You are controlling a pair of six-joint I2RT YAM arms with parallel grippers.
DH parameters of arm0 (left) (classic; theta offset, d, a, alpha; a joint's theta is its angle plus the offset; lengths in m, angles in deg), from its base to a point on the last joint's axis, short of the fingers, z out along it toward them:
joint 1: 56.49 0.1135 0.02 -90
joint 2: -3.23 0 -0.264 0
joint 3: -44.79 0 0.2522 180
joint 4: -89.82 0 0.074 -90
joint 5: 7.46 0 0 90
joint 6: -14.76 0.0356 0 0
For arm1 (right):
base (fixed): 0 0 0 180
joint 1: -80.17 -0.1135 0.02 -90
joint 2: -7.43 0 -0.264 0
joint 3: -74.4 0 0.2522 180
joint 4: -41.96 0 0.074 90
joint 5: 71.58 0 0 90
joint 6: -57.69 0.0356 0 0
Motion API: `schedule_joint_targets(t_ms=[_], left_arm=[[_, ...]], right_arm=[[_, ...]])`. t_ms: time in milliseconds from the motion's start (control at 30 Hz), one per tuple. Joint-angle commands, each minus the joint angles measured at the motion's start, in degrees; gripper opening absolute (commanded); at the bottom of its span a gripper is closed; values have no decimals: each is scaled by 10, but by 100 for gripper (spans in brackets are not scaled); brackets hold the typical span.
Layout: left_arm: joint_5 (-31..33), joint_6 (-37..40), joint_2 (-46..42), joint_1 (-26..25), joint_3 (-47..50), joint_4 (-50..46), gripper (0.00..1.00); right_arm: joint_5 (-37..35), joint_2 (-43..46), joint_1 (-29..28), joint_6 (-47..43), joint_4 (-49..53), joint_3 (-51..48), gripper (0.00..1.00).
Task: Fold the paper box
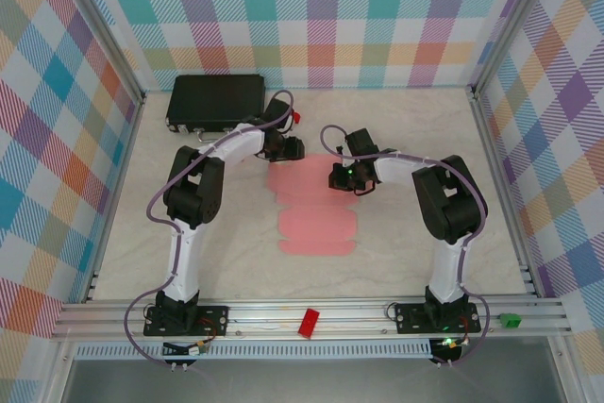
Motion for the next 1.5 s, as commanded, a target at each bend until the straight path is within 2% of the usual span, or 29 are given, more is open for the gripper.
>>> schedule_joint_targets(t_ms=[0,167,367,567,733,933,1133,1467], left_arm=[[-32,18,-16,-1,-22,-26,49],[-68,27,0,-8,-38,-35,41],[-77,37,18,-22,-59,-45,42],[-38,37,-2,-22,-55,-45,45],[-4,40,-18,-19,-44,-39,49],[5,37,-17,-16,-31,-27,49],[1,36,-16,-15,-27,-22,49],[2,32,-18,-15,-18,-14,48]], right_arm=[[-2,-25,-8,9,5,-7,6],[-1,-28,-8,10,3,-5,6],[-3,-29,-9,8,6,-3,6],[-18,-7,-9,3,14,0,7],[-31,23,-4,8,11,3,16],[-21,48,14,14,14,28,22],[-88,47,44,19,62,67,37],[-166,-9,60,8,124,141,43]])
